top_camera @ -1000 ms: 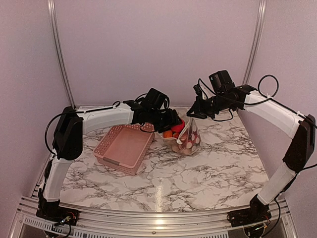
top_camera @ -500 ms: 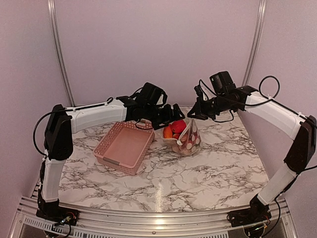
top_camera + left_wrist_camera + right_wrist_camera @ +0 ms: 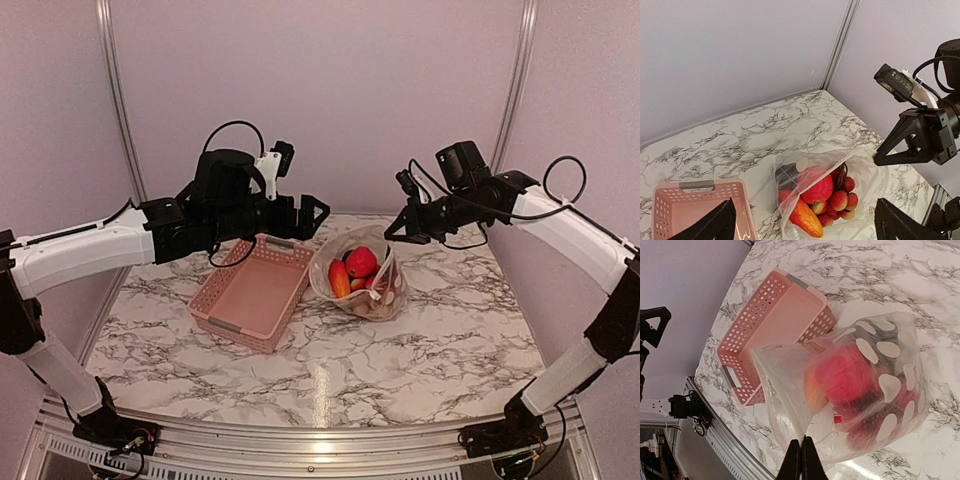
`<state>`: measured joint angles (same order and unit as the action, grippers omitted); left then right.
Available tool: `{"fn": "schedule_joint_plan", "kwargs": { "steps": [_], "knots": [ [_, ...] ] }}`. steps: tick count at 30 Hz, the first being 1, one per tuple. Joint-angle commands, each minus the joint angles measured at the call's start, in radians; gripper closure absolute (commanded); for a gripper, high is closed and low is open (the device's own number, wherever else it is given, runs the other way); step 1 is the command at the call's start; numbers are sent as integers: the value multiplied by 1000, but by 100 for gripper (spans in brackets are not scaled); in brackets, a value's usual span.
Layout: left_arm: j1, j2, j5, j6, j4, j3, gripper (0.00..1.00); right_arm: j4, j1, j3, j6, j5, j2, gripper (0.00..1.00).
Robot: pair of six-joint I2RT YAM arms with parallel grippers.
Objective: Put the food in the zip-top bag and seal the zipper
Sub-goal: Move the zipper food storage bag to the center of the board.
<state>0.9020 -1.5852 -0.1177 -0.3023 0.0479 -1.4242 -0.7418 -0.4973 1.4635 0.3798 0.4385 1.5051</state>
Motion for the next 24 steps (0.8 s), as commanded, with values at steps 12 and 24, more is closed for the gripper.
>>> {"fn": "schedule_joint_plan", "kwargs": {
  "steps": [12,24],
  "knots": [
    [166,115,356,572,143,51,32,-124,-11,-66,-117,145,-70,100],
    [313,-113,337,602,175,-25,39,-140,-10,2,-154,106,11,100]
  ]
}}
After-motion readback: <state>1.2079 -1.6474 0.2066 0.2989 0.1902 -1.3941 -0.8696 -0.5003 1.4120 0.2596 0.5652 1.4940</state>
